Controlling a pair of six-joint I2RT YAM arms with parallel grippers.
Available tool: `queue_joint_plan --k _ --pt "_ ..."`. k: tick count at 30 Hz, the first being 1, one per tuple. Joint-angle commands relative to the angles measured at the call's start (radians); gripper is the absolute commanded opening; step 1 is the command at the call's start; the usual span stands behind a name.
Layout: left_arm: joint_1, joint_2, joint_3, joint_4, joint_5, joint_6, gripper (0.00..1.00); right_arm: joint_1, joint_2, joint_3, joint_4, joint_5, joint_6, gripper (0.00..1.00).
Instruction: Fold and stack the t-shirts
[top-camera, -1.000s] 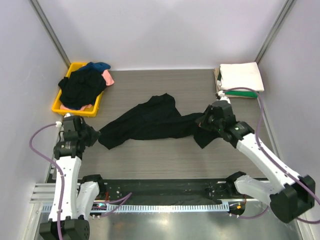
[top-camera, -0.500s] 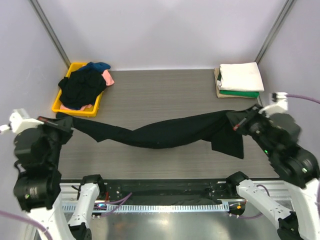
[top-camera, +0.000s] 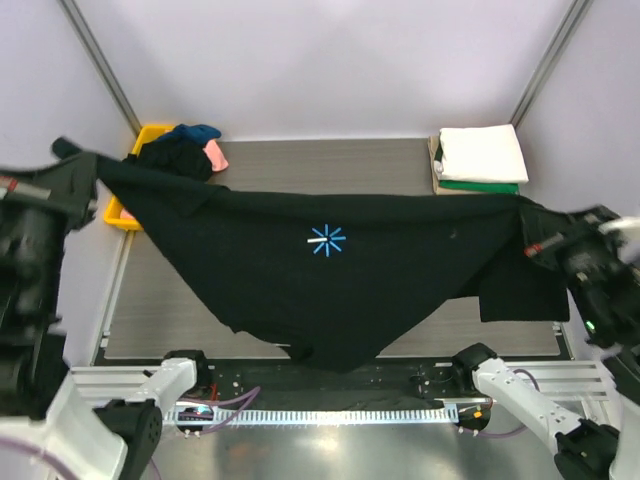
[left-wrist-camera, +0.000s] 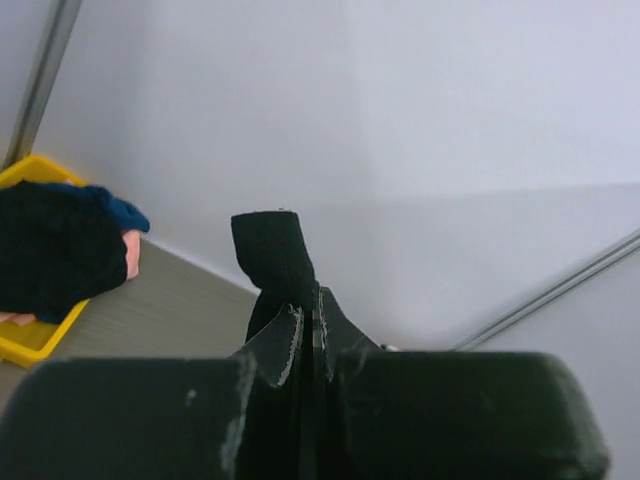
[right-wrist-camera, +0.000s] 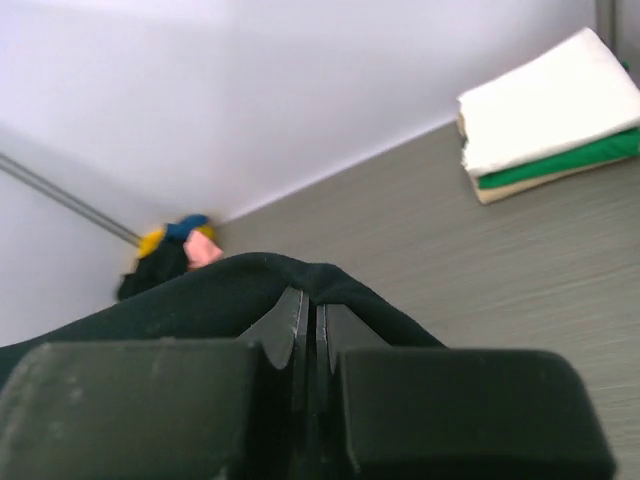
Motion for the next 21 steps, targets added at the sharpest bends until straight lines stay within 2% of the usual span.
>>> queue_joint_plan --k 1,5,6,7,8,9,10,12,13,14,16,21 --pt "-0.009 0.153 -0.024 0.014 0.083 0.049 0.00 0.003 0.147 -0.049 0.054 0.096 -0.066 0.01" --pt "-0.009 0.196 -0.187 0.008 0.137 0.081 0.00 0.003 0.213 -0.184 0.170 0.012 -0.056 0.01" --pt "-0.009 0.190 -0.322 0.023 0.143 0.090 0.00 0.003 0.217 -0.283 0.192 -0.011 -0.052 0.04" --pt "-0.009 0.187 -0.396 0.040 0.143 0.103 0.02 0.003 0.225 -0.340 0.215 -0.077 -0.054 0.16" --pt "-0.009 0.190 -0.487 0.090 0.143 0.115 0.04 0.002 0.242 -0.432 0.232 -0.099 -0.052 0.64" --pt "-0.009 0.202 -0.617 0.112 0.143 0.126 0.04 0.002 0.315 -0.465 0.224 -0.117 -0.046 0.75" --pt "-0.010 0.264 -0.679 0.129 0.148 0.132 0.04 0.000 0.349 -0.494 0.212 -0.119 -0.039 0.80" --pt "-0.009 0.358 -0.728 0.135 0.177 0.144 0.00 -0.001 0.415 -0.572 0.217 -0.119 -0.008 0.89" --pt "-0.010 0.462 -0.729 0.121 0.194 0.150 0.00 -0.001 0.415 -0.597 0.244 -0.120 0.001 0.91" --pt "-0.010 0.496 -0.729 0.139 0.234 0.158 0.00 -0.001 0.409 -0.618 0.258 -0.122 0.010 0.93" --pt "-0.037 0.558 -0.724 0.167 0.228 0.164 0.00 -0.004 0.380 -0.666 0.273 -0.119 0.024 0.98" --pt "-0.062 0.580 -0.695 0.183 0.205 0.179 0.00 -0.030 0.339 -0.778 0.275 -0.106 0.032 1.00"
